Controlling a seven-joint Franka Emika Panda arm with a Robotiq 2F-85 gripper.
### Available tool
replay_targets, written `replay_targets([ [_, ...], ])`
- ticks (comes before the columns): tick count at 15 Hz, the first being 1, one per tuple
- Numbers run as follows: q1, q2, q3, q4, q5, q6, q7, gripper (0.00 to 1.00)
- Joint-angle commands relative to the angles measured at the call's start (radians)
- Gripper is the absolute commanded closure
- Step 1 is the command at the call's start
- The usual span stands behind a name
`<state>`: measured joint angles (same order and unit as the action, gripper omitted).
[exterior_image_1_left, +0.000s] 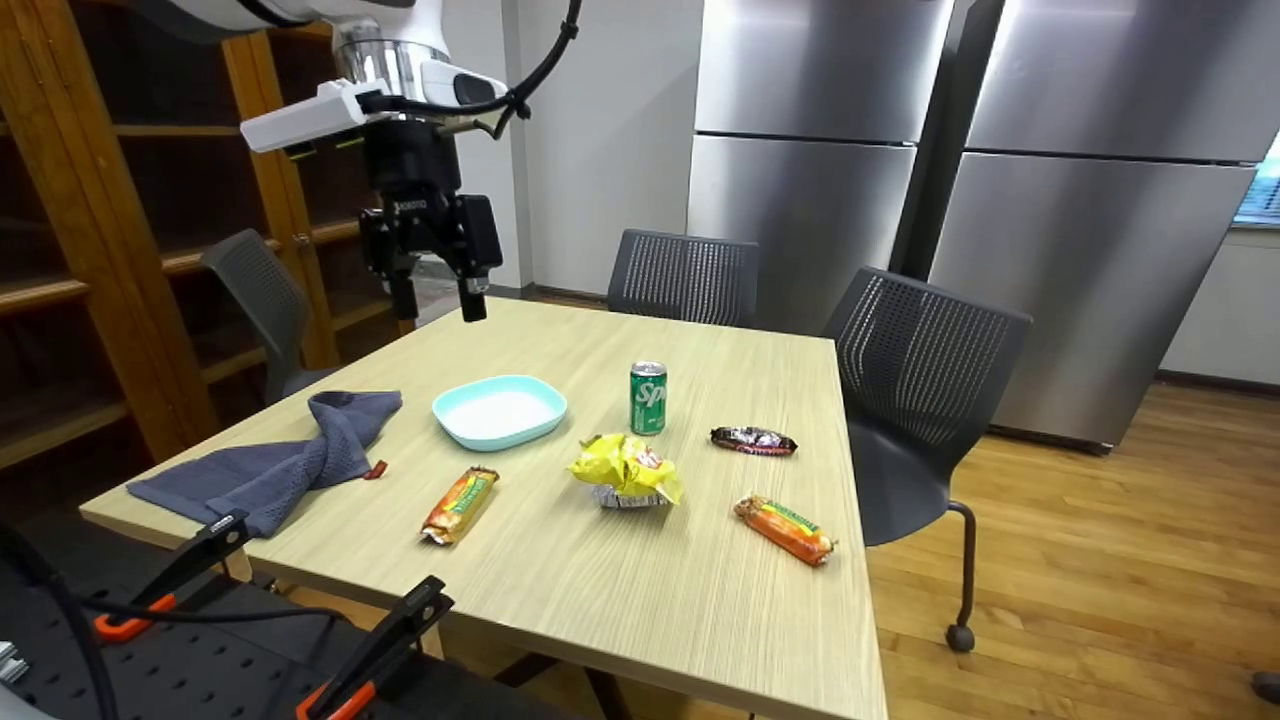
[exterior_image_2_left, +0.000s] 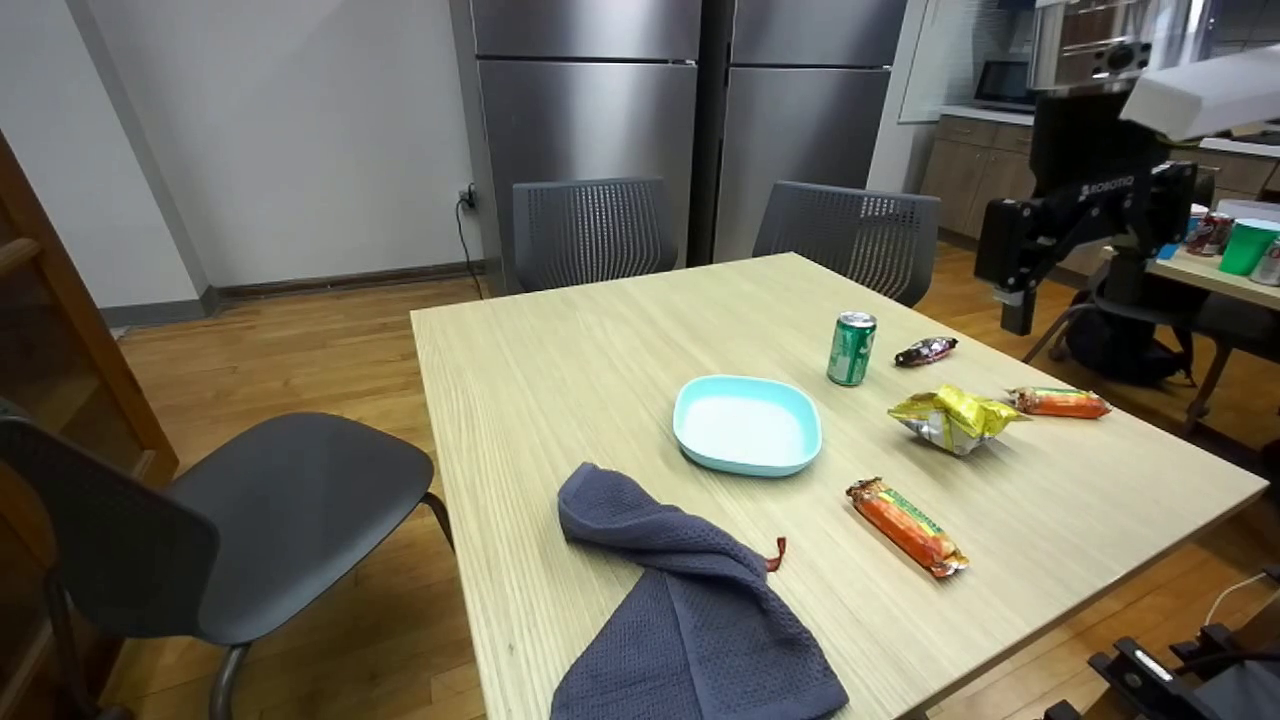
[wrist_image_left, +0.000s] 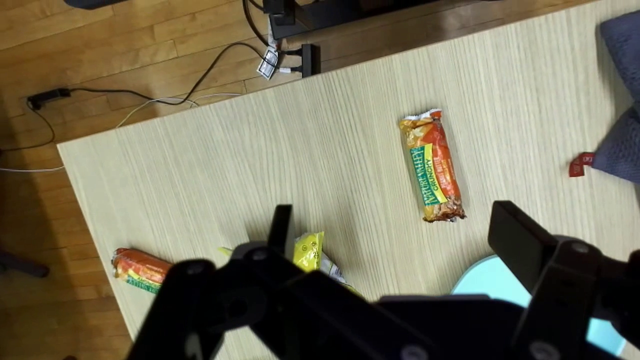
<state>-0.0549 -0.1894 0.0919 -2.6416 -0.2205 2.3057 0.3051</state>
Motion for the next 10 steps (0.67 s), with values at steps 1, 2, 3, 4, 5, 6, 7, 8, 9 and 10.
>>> replay_targets([
  [1, 0.012, -0.004, -0.011, 0.001, -0.002, -0.002, 0.001, 0.0],
  [2, 0.012, -0.008, -0.011, 0.001, -0.002, -0.002, 0.001, 0.0],
  [3, 0.012, -0.009, -0.011, 0.001, -0.002, -0.002, 0.001, 0.0],
  [4, 0.012, -0.009, -0.011, 0.001, -0.002, -0.002, 0.001, 0.0],
  [5, 0.012, -0.009, -0.011, 0.001, -0.002, -0.002, 0.001, 0.0],
  [6, 0.012, -0.009, -0.011, 0.001, -0.002, -0.002, 0.001, 0.0],
  [7, 0.015, 0.031, 0.001, 0.021, -0.028, -0.006, 0.009, 0.0],
  [8, 0.015, 0.063, 0.009, 0.037, -0.05, -0.008, 0.028, 0.0],
  [9, 0.017, 0.112, 0.015, 0.059, -0.078, -0.002, 0.045, 0.0],
  [10, 0.024, 0.162, 0.011, 0.082, -0.086, 0.002, 0.031, 0.0],
])
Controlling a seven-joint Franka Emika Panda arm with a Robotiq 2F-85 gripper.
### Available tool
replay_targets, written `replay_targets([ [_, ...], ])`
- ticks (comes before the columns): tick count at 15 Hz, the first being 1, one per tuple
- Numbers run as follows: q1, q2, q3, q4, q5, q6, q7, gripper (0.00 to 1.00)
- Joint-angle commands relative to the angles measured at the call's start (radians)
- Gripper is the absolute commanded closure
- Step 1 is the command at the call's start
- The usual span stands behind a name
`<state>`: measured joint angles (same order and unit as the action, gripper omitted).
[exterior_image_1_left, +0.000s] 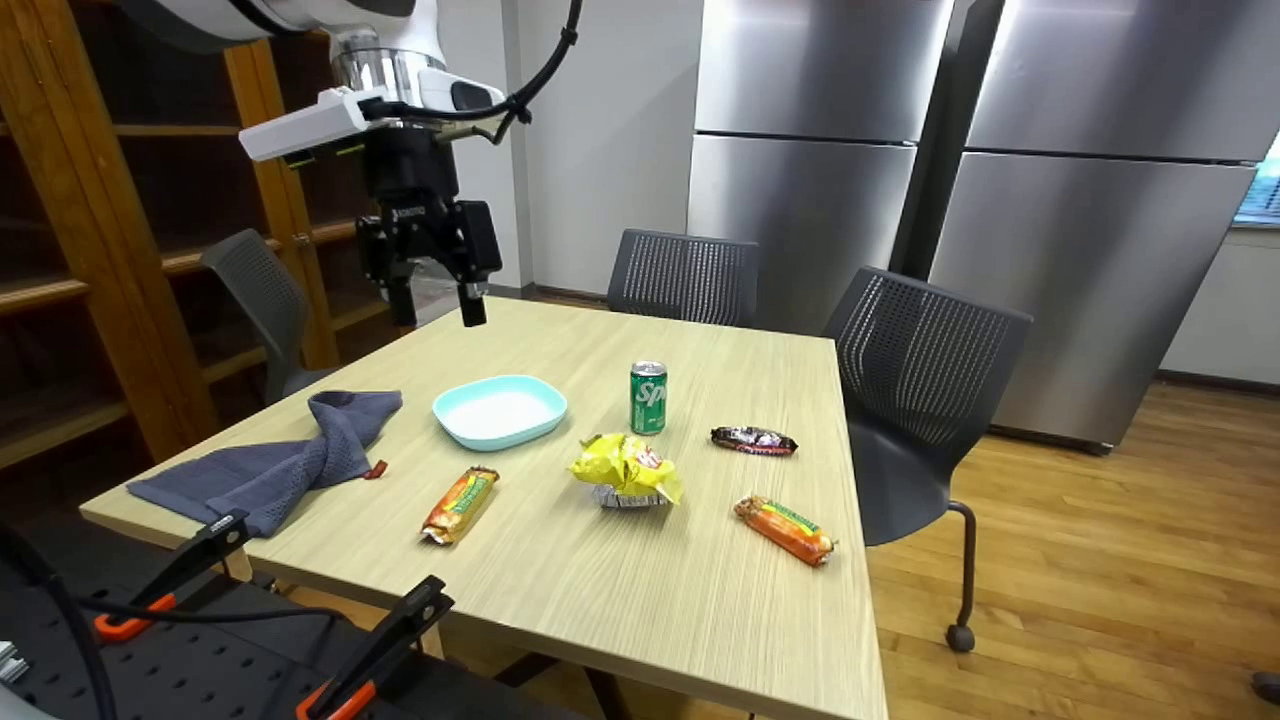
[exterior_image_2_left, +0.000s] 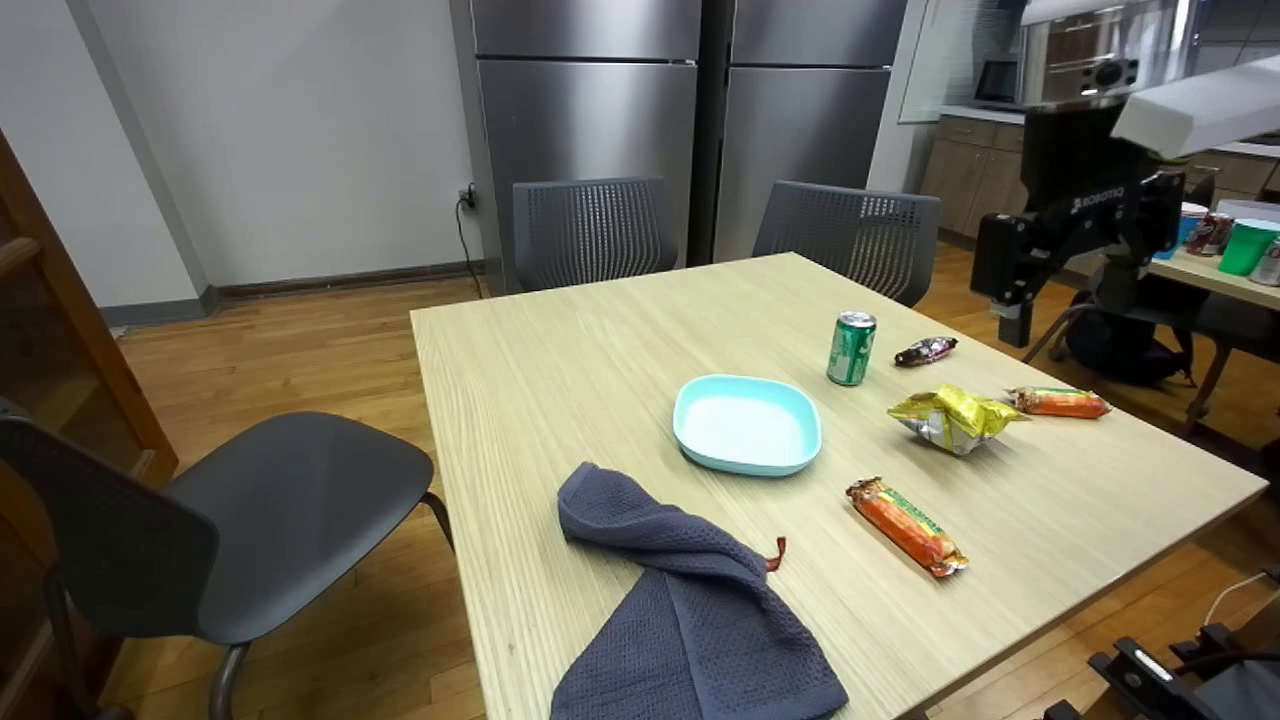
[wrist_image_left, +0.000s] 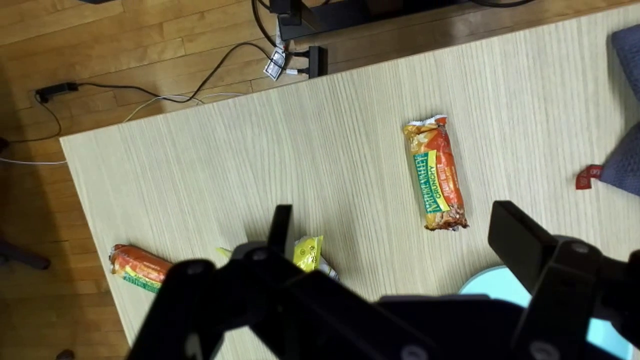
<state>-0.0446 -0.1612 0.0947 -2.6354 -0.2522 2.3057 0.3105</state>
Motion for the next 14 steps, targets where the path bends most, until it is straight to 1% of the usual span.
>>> replay_targets([
  [1, 0.02, 0.177, 0.003, 0.095, -0.069, 0.01, 0.019, 0.0],
  [3, 0.036, 0.264, -0.012, 0.137, -0.094, 0.036, 0.005, 0.0],
  [5, 0.044, 0.363, -0.035, 0.19, -0.091, 0.069, -0.044, 0.0],
  [8, 0.066, 0.487, -0.066, 0.266, -0.099, 0.116, -0.077, 0.0],
  [11, 0.097, 0.595, -0.091, 0.344, -0.098, 0.137, -0.117, 0.0],
  [14, 0.129, 0.677, -0.099, 0.405, -0.094, 0.133, -0.156, 0.0],
])
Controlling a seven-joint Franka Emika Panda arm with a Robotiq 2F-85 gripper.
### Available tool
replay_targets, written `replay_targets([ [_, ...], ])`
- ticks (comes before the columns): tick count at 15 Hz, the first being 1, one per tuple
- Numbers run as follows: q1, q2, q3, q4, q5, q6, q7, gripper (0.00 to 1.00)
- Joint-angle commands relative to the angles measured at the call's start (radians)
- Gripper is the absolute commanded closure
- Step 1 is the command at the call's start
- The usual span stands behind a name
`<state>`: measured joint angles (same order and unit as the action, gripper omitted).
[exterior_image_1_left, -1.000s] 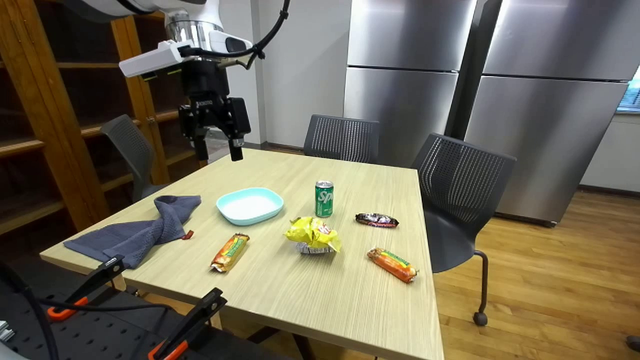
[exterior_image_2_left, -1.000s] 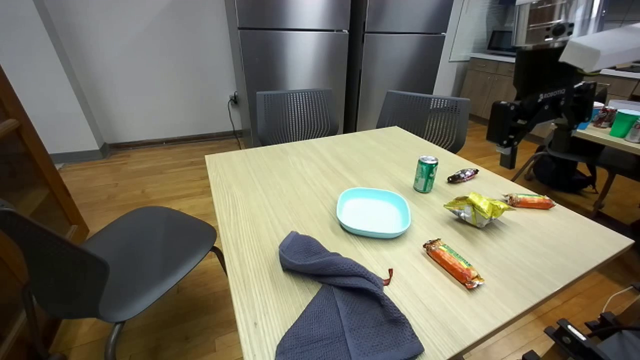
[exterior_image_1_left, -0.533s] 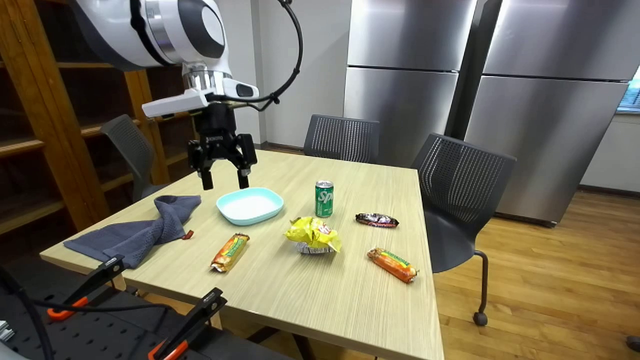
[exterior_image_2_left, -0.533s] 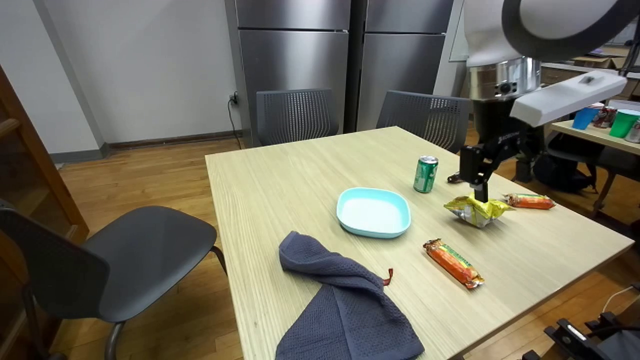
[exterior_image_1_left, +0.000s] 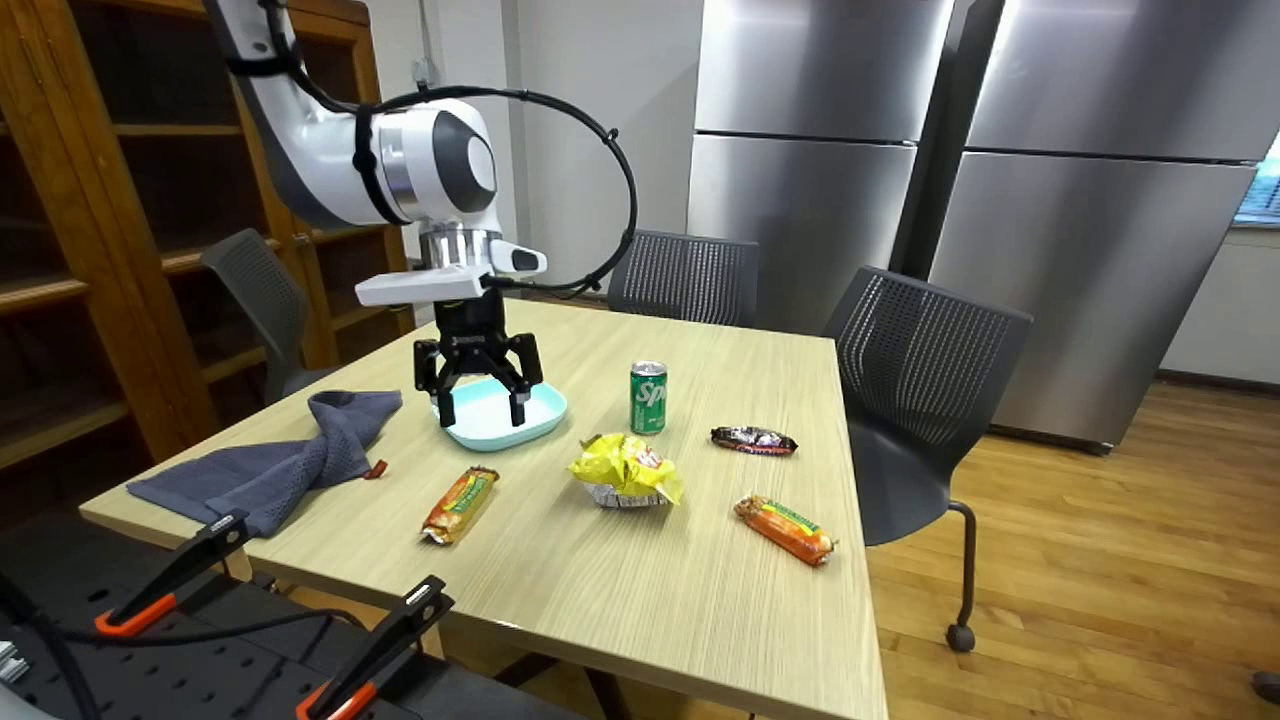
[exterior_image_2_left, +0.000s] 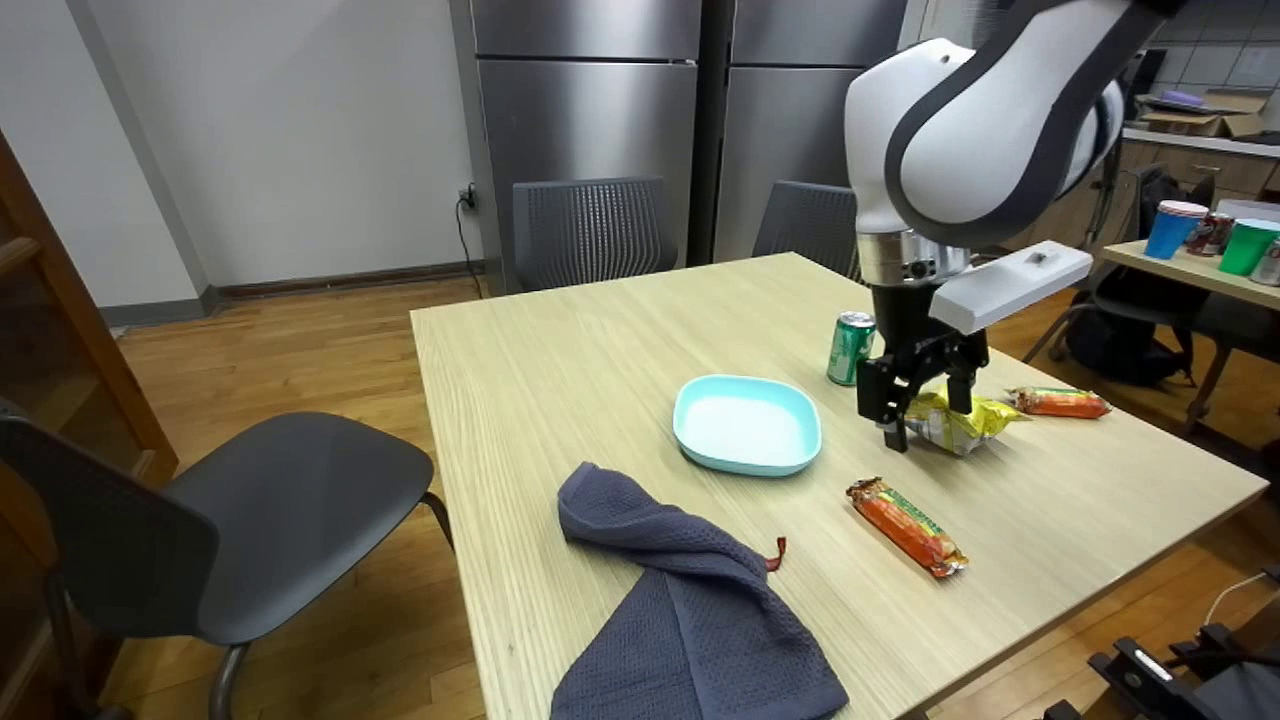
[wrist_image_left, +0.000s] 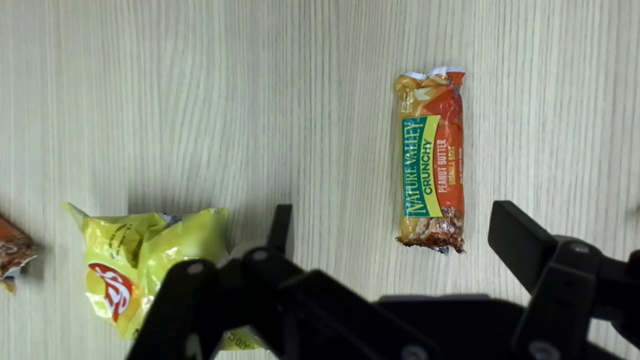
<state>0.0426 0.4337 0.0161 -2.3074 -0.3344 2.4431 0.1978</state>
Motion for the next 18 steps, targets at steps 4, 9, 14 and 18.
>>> replay_targets([
  [4, 0.103, 0.133, -0.037, 0.088, -0.039, 0.001, -0.045, 0.0],
  [9, 0.137, 0.201, -0.053, 0.108, -0.038, -0.01, -0.049, 0.0],
  [14, 0.136, 0.223, -0.062, 0.096, -0.031, 0.01, -0.05, 0.0],
  [18, 0.124, 0.246, -0.058, 0.098, -0.015, 0.04, -0.057, 0.0],
])
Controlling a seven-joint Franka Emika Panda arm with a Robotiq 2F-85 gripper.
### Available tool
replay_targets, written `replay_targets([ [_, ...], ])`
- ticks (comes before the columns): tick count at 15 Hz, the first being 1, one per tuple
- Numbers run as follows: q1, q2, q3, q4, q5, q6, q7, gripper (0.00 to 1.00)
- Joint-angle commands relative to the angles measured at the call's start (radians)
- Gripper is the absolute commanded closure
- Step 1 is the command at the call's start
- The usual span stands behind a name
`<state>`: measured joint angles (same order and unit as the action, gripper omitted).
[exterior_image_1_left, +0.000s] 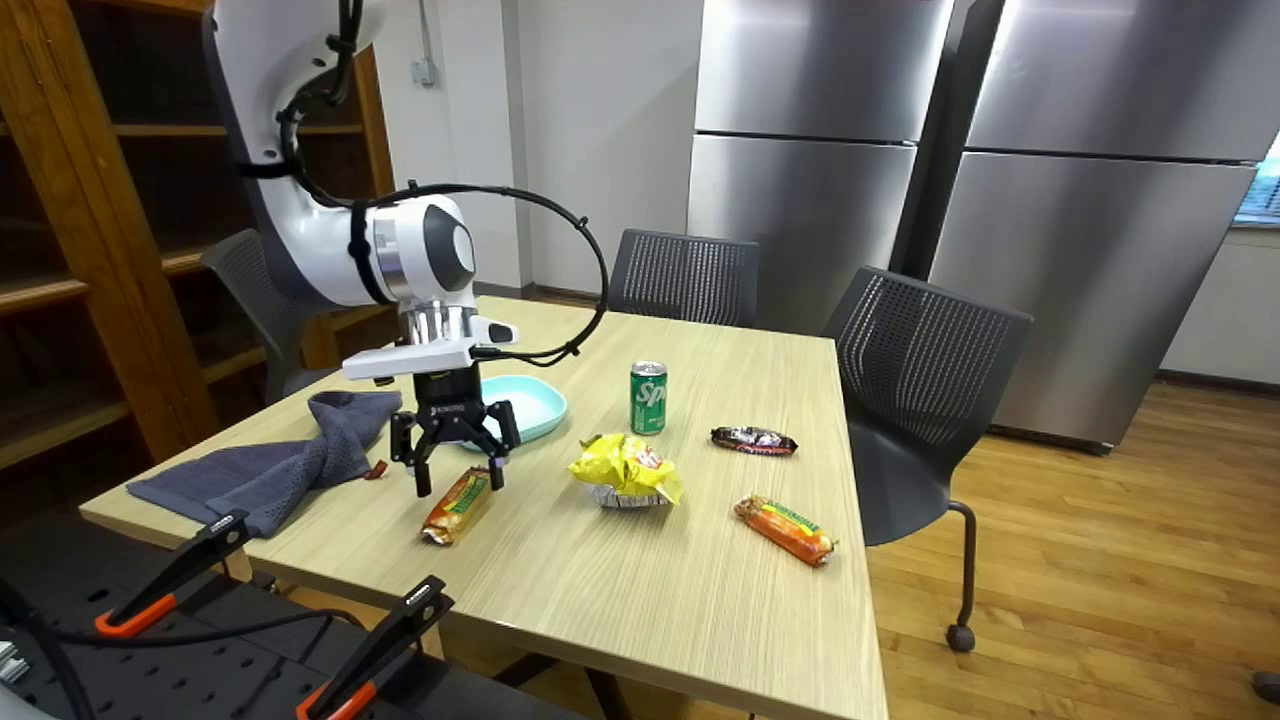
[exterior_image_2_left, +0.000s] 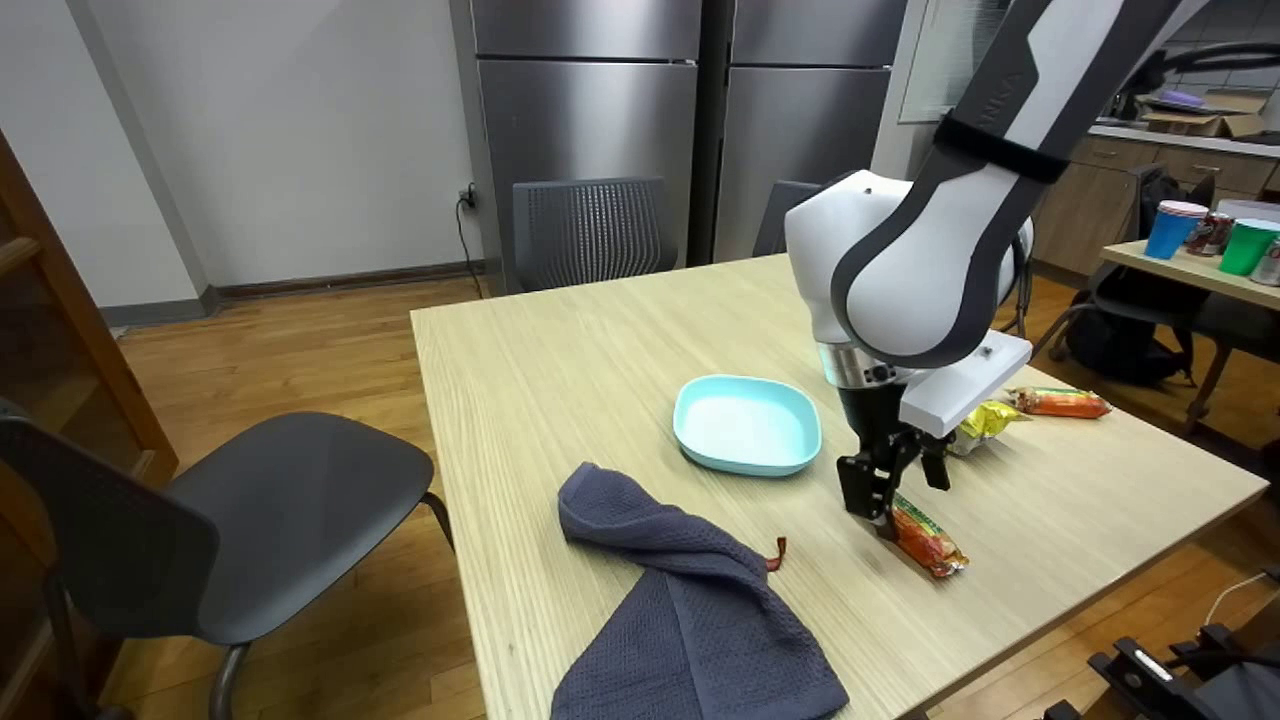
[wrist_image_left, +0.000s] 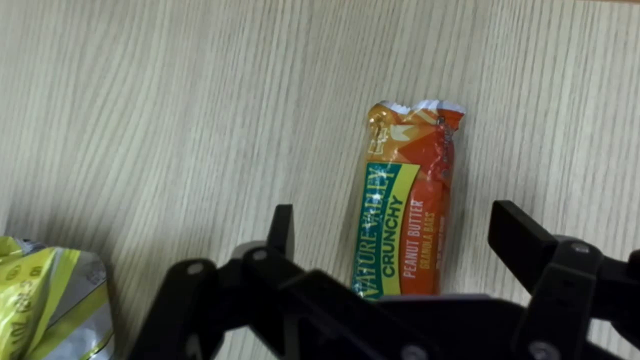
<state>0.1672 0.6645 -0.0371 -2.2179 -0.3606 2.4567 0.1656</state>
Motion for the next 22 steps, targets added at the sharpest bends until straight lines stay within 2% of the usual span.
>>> replay_targets([
  [1, -0.002, 0.016, -0.005, 0.004, 0.016, 0.045, -0.02, 0.0],
  [9, 0.005, 0.024, -0.034, -0.03, 0.036, 0.19, -0.006, 0.0],
  [21, 0.013, -0.025, -0.04, -0.093, 0.038, 0.248, -0.022, 0.0],
  [22, 0.012, -0.025, -0.039, -0.093, 0.041, 0.249, -0.023, 0.25],
])
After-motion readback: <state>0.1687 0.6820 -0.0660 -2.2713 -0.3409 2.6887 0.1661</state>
